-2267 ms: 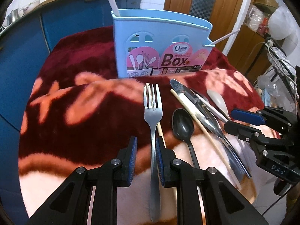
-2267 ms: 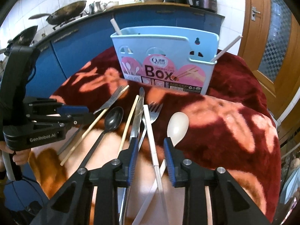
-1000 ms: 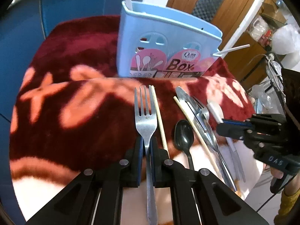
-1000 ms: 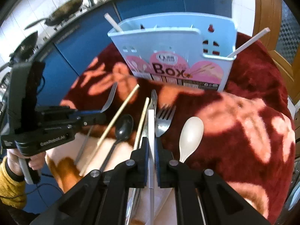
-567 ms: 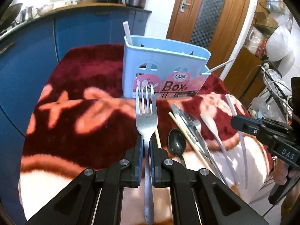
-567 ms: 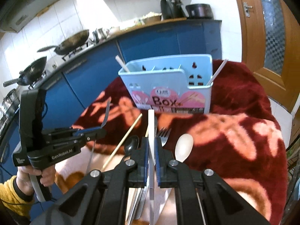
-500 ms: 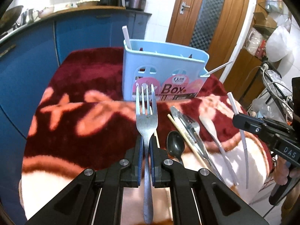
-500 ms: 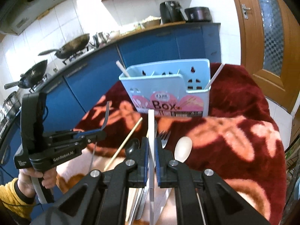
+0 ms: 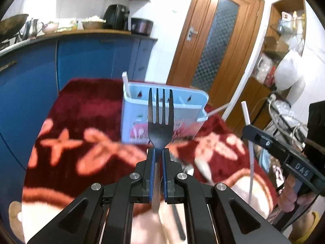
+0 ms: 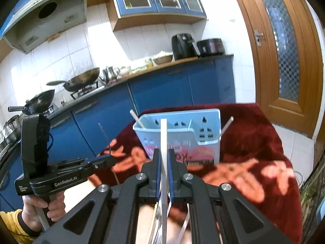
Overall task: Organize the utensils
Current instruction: 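Lift and carry the metal fork and chopstick over the blue caddy with both tools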
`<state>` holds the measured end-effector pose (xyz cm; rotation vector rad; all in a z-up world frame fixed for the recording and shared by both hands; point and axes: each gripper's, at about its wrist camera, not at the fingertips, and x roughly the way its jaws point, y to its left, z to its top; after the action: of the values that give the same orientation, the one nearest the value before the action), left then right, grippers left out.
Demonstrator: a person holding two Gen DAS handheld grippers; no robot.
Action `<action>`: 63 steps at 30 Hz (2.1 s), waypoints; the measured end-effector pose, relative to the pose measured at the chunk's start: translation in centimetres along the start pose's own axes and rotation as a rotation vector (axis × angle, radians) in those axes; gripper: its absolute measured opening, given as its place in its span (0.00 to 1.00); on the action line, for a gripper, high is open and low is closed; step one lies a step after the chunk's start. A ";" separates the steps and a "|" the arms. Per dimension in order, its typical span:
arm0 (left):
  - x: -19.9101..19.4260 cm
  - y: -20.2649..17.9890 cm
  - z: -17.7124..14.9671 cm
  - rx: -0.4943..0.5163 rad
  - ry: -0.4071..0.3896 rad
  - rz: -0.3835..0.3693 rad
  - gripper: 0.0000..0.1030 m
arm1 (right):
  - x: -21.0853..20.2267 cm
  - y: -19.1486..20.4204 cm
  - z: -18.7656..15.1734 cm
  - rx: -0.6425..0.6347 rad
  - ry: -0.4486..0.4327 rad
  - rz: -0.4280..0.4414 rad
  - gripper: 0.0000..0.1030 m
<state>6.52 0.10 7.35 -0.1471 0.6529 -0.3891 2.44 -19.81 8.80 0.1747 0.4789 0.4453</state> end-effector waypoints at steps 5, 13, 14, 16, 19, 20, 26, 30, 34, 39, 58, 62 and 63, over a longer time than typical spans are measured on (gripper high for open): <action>0.1 -0.3 2.0 -0.013 -0.071 -0.031 0.06 | 0.6 -0.1 0.9 -0.011 -0.046 -0.001 0.08; -0.1 -0.5 5.8 -0.006 -0.131 -0.028 0.06 | 1.5 -1.6 1.5 0.019 -0.070 0.007 0.08; -0.3 -0.6 6.4 0.001 -0.140 -0.022 0.06 | 1.6 -1.8 1.6 0.022 -0.072 0.006 0.08; -0.5 -0.6 7.5 0.006 -0.158 -0.012 0.06 | 1.7 -2.1 1.6 0.030 -0.076 0.003 0.08; -0.6 -0.5 8.9 0.017 -0.187 0.007 0.06 | 1.9 -2.7 1.6 0.046 -0.079 0.001 0.08; -0.5 -0.5 9.4 0.021 -0.197 0.019 0.06 | 2.0 -2.8 1.6 0.051 -0.079 0.000 0.08; 1.0 -0.2 11.2 0.031 -0.214 0.061 0.06 | 2.2 -3.7 1.7 0.056 -0.088 -0.017 0.08; 2.5 -0.1 11.4 0.034 -0.216 0.088 0.06 | 2.1 -4.2 2.3 0.058 -0.112 -0.035 0.08; 3.8 0.3 11.7 0.020 -0.217 0.086 0.06 | 2.3 -4.6 3.4 0.070 -0.140 -0.042 0.08; 4.0 0.1 12.4 0.024 -0.234 0.073 0.06 | 2.7 -4.8 4.8 0.071 -0.175 -0.048 0.08; 8.0 1.4 10.1 0.012 -0.159 0.087 0.06 | 8.3 -5.4 8.4 0.032 -0.364 -0.208 0.08; 8.8 1.1 9.3 0.028 -0.145 0.093 0.06 | 10.4 -5.6 7.9 0.000 -0.349 -0.254 0.08; 9.0 1.1 9.2 0.031 -0.142 0.094 0.06 | 10.7 -5.7 7.8 -0.004 -0.342 -0.260 0.08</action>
<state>19.02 -2.37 9.23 -0.1131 0.5113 -0.2955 16.80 -20.46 9.81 0.1781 0.1603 0.1560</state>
